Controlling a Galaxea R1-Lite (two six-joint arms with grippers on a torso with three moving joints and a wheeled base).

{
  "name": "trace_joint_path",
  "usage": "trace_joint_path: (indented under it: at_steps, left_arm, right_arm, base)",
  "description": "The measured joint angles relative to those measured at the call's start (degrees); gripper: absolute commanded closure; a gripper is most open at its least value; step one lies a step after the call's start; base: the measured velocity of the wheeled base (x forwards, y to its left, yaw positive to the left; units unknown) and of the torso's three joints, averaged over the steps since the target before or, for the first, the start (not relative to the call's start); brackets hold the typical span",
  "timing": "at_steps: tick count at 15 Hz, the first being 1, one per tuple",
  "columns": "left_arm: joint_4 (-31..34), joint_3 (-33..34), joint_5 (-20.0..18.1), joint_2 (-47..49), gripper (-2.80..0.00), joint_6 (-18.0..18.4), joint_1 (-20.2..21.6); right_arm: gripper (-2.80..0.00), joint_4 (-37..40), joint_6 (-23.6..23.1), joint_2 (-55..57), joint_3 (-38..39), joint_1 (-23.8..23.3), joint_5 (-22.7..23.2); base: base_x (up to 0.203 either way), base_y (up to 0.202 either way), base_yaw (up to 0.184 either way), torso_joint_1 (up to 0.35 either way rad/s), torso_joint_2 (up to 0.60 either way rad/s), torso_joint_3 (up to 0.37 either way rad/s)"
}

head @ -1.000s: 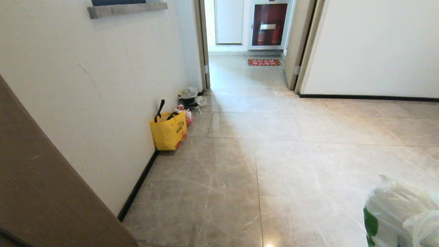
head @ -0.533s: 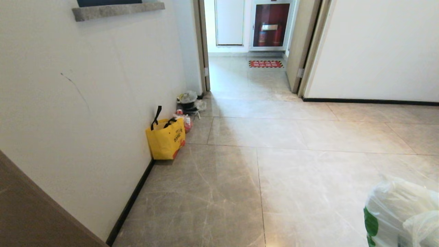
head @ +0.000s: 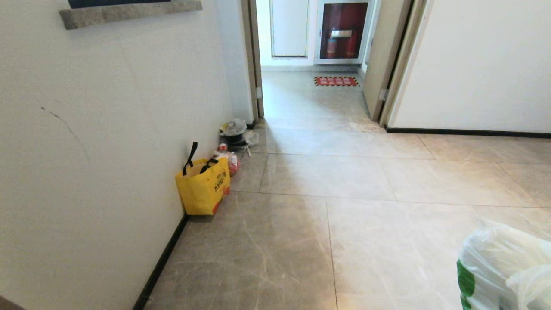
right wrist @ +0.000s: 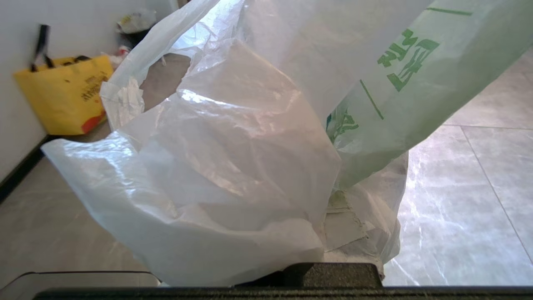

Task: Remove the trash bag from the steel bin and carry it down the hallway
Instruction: Put the trash bag at the door

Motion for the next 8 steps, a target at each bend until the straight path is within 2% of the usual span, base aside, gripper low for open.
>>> trace_joint_path:
  at_steps: [8]
  left_arm:
    - [-0.02, 0.0, 0.02, 0.0, 0.0, 0.0, 0.0]
  right_arm:
    - [0.0, 0.02, 0.12, 0.0, 0.0, 0.02, -0.02]
  base:
    - [0.193, 0.0, 0.001, 0.003, 0.0, 0.004]
